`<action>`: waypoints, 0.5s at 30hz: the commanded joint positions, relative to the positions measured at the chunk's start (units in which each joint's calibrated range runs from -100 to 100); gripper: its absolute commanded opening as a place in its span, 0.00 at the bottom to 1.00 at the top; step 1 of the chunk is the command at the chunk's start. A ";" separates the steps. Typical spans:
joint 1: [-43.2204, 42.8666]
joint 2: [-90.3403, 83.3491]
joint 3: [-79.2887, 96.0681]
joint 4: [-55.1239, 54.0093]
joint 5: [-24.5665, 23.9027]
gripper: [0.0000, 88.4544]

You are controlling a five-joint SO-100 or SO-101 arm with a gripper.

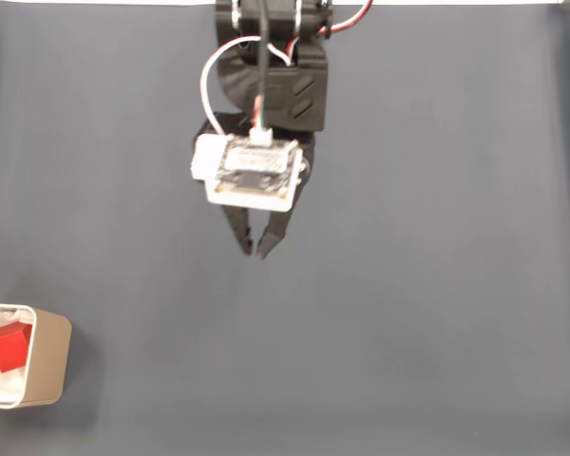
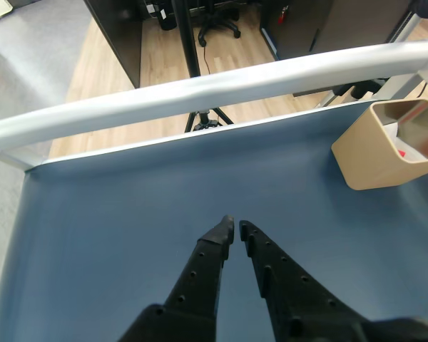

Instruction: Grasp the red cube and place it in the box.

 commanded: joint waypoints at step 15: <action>-3.19 -20.68 31.50 -8.40 0.24 0.00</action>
